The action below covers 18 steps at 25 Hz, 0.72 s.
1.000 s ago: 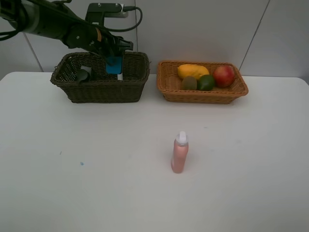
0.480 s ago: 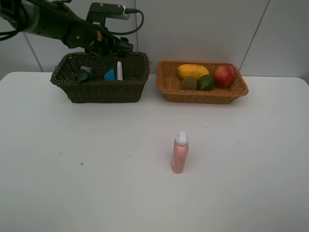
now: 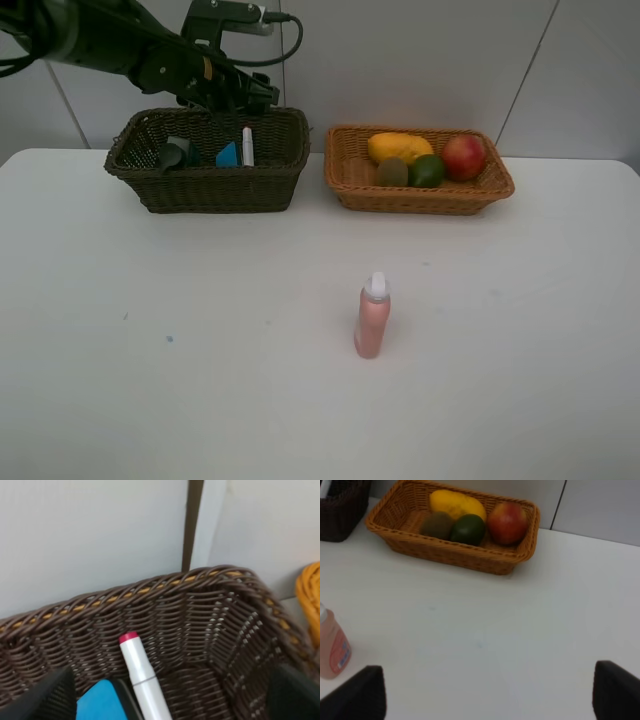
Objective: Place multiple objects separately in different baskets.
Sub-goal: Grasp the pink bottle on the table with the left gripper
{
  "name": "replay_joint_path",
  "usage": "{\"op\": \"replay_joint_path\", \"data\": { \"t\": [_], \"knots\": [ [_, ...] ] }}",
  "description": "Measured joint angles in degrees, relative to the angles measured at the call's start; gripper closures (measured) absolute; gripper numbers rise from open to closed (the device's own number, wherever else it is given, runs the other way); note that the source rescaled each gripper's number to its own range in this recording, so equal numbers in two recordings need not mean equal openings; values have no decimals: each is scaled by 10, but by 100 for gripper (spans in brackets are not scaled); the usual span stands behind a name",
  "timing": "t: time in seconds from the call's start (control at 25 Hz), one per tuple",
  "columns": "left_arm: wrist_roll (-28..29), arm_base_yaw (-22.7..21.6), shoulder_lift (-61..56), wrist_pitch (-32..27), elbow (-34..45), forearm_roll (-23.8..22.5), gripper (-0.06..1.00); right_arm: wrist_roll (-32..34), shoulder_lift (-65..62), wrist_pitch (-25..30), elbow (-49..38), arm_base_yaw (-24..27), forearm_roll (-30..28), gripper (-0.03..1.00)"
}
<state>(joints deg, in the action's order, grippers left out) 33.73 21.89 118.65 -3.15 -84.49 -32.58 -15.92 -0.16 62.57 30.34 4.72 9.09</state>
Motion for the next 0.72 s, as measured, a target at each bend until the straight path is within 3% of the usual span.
{"op": "replay_joint_path", "data": {
  "t": [0.4, 0.72],
  "knots": [
    [13, 76, -75, -136, 0, 7, -6, 0, 0, 0, 0, 0, 0, -3],
    [69, 156, -112, -261, 0, 83, -6, 0, 0, 0, 0, 0, 0, -3]
  ]
}}
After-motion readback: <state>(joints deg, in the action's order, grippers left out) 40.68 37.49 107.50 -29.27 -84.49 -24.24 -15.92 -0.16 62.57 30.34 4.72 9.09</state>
